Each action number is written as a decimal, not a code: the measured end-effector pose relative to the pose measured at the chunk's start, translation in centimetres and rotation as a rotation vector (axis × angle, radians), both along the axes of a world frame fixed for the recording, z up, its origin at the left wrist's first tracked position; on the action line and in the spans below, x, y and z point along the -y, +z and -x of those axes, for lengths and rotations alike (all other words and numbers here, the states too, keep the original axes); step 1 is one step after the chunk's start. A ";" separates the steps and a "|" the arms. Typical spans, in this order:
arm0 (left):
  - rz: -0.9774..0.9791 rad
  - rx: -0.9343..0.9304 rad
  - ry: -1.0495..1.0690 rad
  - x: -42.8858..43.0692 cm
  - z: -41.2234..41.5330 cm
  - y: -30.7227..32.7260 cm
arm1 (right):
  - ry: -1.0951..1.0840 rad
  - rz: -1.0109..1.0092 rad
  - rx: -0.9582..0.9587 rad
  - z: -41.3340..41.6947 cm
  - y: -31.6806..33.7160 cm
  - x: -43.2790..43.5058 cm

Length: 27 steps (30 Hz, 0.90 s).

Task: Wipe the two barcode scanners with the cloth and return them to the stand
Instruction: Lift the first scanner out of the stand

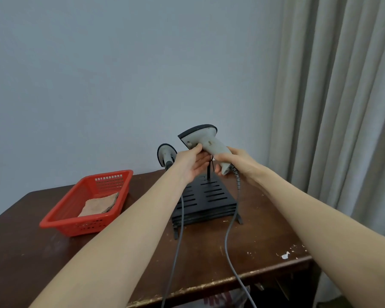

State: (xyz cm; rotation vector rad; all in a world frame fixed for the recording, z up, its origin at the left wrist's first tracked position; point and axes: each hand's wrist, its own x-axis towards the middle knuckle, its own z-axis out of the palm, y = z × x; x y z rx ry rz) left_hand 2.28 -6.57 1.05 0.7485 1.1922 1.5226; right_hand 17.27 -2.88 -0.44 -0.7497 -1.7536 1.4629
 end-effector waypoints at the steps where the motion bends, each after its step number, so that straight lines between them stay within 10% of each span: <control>1: 0.004 -0.010 0.000 0.1 -0.1 -0.2 | 0.023 0.046 -0.012 0.0 0.1 0.1; 16: 0.086 -0.354 -0.110 2.4 2.3 -2.4 | 0.184 0.464 -0.001 0.9 -0.9 -0.7; 27: 0.013 -0.082 0.330 2.3 5.1 -2.2 | 0.373 0.481 0.024 1.7 -1.1 -1.2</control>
